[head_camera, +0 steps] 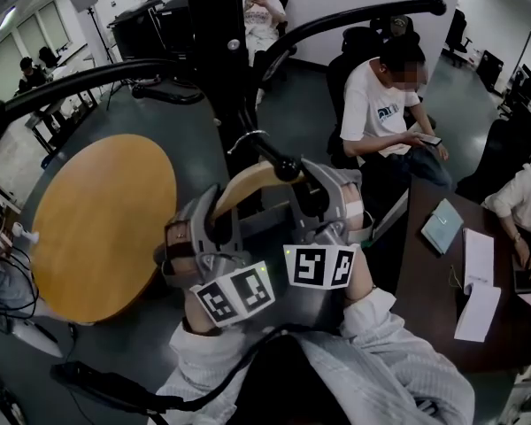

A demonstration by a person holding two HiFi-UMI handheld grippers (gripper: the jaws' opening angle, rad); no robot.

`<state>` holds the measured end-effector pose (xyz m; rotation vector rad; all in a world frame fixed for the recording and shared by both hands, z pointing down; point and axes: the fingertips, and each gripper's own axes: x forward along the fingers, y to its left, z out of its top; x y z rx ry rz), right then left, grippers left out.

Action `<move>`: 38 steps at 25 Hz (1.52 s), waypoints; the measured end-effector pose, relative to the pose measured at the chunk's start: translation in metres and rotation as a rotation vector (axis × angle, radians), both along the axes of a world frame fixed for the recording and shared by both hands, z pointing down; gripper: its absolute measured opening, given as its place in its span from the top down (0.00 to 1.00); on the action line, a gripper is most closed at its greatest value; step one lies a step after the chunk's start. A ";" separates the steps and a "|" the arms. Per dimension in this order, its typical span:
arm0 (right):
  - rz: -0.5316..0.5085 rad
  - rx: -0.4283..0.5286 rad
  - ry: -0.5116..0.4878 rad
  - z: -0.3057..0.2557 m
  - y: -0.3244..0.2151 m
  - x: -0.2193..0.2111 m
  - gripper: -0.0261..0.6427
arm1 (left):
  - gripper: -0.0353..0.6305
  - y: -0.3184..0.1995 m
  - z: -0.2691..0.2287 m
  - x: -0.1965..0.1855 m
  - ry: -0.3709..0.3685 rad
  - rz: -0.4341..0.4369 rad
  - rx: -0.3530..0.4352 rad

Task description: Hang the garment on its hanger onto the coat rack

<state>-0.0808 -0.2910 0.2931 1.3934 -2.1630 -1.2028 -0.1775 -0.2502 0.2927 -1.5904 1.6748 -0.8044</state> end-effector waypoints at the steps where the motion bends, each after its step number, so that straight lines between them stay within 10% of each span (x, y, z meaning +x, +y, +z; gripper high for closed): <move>1: 0.001 0.011 -0.001 -0.001 0.000 0.000 0.82 | 0.84 0.000 0.000 -0.001 -0.014 -0.004 0.017; 30: -0.208 -0.074 -0.033 -0.004 0.056 0.024 0.69 | 0.66 0.051 -0.006 0.019 -0.023 0.149 -0.045; 38: -0.205 -0.183 -0.237 -0.023 0.072 0.053 0.70 | 0.66 0.077 -0.058 0.056 0.306 0.348 0.134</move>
